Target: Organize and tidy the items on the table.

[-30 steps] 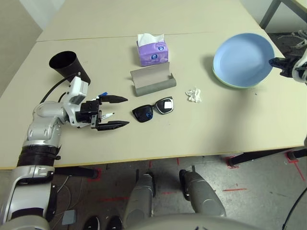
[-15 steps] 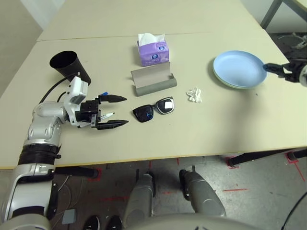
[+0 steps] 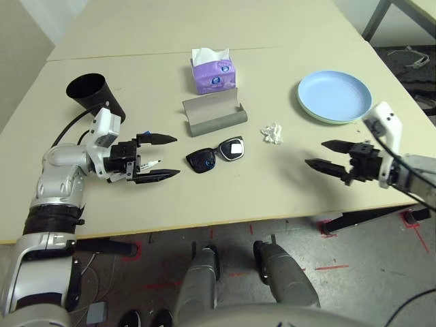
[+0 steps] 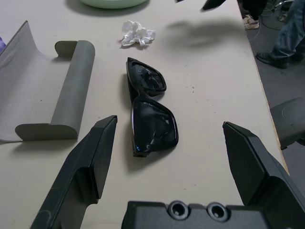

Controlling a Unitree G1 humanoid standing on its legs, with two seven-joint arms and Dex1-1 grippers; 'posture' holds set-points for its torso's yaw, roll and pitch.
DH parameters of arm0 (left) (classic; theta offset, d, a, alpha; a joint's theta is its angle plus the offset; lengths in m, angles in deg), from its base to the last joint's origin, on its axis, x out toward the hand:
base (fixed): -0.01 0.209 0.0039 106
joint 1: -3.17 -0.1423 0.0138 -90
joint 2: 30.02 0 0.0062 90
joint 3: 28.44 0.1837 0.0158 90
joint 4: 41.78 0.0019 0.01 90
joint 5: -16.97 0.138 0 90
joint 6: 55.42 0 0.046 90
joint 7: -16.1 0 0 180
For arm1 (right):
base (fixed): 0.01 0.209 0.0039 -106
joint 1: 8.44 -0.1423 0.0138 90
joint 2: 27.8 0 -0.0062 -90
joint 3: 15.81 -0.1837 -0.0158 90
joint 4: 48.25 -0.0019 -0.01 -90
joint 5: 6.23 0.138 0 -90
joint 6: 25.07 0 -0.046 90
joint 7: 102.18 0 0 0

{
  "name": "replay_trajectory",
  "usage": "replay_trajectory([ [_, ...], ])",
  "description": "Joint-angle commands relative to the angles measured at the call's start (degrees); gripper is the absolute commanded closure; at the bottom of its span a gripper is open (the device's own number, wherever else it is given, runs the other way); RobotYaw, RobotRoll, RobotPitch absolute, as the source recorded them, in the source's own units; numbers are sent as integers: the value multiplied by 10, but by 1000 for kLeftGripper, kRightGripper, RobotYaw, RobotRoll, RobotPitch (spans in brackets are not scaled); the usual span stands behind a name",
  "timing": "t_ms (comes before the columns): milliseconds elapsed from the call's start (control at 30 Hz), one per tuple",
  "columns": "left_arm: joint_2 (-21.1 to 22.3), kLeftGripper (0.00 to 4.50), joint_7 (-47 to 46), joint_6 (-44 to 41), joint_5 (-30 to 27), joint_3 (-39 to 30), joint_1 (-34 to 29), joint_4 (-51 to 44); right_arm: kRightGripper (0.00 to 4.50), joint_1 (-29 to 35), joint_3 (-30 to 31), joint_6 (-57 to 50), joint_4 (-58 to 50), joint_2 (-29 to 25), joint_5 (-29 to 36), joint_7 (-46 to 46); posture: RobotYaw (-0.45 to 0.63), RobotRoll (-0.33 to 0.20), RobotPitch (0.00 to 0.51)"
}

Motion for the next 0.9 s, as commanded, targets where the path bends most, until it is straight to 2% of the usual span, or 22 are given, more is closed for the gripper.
replay_trajectory([
  [33, 6, 0, 0, -3, 1, -7, -9, -8, 50, -11, 40, 72, 30, 16, -42, -11, -243, 0, 220],
  [300, 5, 0, -8, -5, -1, -10, -16, -19, 50, -76, 89, 170, 145, 78, -127, -70, -236, 0, 215],
  [567, 6, 0, -11, -6, 1, -10, -18, -22, 50, -124, 103, 204, 221, 122, -145, -73, -226, 0, 213],
  [900, 9, 0, -11, -4, 0, -11, -20, -23, 50, -136, 119, 199, 239, 150, -151, -67, -221, 0, 202],
])
